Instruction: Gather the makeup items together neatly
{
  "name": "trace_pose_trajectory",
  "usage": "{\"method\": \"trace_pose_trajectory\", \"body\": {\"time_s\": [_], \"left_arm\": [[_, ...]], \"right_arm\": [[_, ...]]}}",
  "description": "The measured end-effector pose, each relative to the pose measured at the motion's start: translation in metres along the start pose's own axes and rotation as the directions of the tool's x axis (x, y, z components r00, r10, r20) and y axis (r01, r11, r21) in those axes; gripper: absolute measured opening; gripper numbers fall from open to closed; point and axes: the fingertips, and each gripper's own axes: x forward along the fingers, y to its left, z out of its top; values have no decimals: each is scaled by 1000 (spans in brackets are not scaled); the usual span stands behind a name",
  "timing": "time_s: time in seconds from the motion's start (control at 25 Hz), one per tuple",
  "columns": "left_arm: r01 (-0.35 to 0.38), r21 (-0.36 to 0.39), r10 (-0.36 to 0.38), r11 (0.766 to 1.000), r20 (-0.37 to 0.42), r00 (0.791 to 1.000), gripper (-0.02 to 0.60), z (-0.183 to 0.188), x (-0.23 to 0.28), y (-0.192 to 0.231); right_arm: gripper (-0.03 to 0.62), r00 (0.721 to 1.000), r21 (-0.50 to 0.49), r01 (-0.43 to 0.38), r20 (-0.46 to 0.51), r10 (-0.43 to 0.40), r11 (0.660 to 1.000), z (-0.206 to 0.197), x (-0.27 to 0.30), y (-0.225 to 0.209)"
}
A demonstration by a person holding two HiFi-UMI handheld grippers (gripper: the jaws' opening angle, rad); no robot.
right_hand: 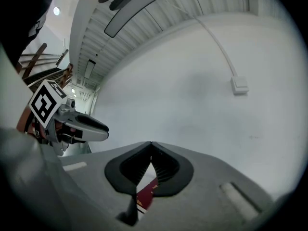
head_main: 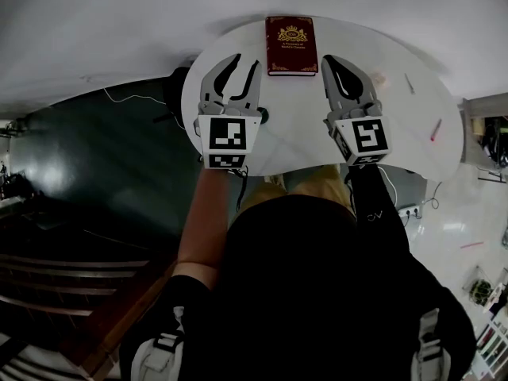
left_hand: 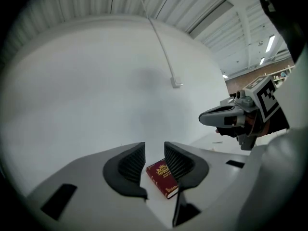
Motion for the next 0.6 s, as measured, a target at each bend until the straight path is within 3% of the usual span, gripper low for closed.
{"method": "trace_pose_trajectory", "body": {"time_s": [0.28, 0.6], "left_arm": [[39, 5, -40, 999, 28, 999, 125, 22, 32, -48], [121, 41, -123, 992, 56, 991, 125, 58, 103, -137]], "right_arm": [[5, 1000, 14, 13, -12, -13, 1000, -14, -18, -48], [5, 998, 47, 70, 2, -70, 996, -20, -50, -153]]}}
